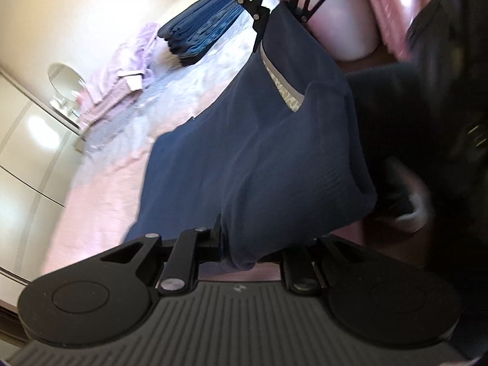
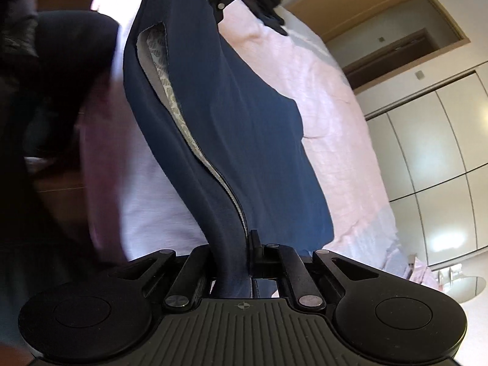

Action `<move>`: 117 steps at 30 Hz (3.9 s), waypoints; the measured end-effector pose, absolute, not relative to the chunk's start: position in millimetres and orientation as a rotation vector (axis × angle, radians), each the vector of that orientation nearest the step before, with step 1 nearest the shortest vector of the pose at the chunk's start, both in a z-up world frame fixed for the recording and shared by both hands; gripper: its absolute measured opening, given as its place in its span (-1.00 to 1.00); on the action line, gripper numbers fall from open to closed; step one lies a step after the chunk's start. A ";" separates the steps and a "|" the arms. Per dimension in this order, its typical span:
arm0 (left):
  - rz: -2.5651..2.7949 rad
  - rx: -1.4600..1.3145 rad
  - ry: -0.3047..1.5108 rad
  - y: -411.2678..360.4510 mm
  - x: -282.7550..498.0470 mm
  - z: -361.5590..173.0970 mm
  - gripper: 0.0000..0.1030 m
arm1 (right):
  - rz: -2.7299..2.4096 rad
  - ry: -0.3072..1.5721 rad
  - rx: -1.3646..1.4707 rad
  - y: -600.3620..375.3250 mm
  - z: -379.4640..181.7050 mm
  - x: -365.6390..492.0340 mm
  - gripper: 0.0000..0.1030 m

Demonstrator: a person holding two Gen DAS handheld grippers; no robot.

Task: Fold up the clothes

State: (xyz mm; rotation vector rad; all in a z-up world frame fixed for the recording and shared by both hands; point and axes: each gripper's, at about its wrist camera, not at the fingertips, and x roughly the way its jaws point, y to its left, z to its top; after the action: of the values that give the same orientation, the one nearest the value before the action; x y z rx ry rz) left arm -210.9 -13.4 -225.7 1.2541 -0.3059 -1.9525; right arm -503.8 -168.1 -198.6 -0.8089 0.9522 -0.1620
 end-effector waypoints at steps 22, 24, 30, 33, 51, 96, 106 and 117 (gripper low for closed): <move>-1.829 0.709 0.749 -256.6 -32.2 -221.4 -0.59 | -0.030 0.971 -0.437 -373.4 -135.5 -386.1 -0.93; -1.802 0.703 0.834 -282.2 -19.0 -247.4 -0.40 | -0.025 1.007 -0.353 -402.4 -163.1 -370.2 -0.93; -1.793 0.538 0.975 -292.2 5.7 -270.7 -0.26 | -0.086 0.966 -0.081 -452.9 -206.8 -369.1 -0.91; -1.773 0.493 1.011 -283.1 11.4 -272.1 -0.25 | -0.168 0.870 0.092 -466.0 -199.6 -388.8 -0.21; -1.660 0.317 1.114 -235.9 -2.3 -258.6 -0.26 | -0.322 0.559 0.385 -385.2 -175.9 -478.0 0.32; -1.737 0.449 0.999 -165.5 -9.0 -222.4 -0.48 | -0.183 0.798 -0.309 -287.3 -192.7 -455.2 -0.52; -1.680 0.388 0.873 -246.4 4.3 -237.9 -0.48 | -0.213 0.673 -0.095 -346.7 -177.7 -353.6 -0.48; -1.750 0.238 0.996 -246.9 35.5 -277.9 -0.48 | -0.074 0.704 0.118 -403.5 -189.5 -238.8 -0.36</move>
State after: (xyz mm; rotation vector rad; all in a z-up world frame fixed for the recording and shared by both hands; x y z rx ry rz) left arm 35.5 -246.9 -277.9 0.2379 0.9962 -1.7496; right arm -238.8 -403.5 -189.5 0.1177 0.7037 -0.0741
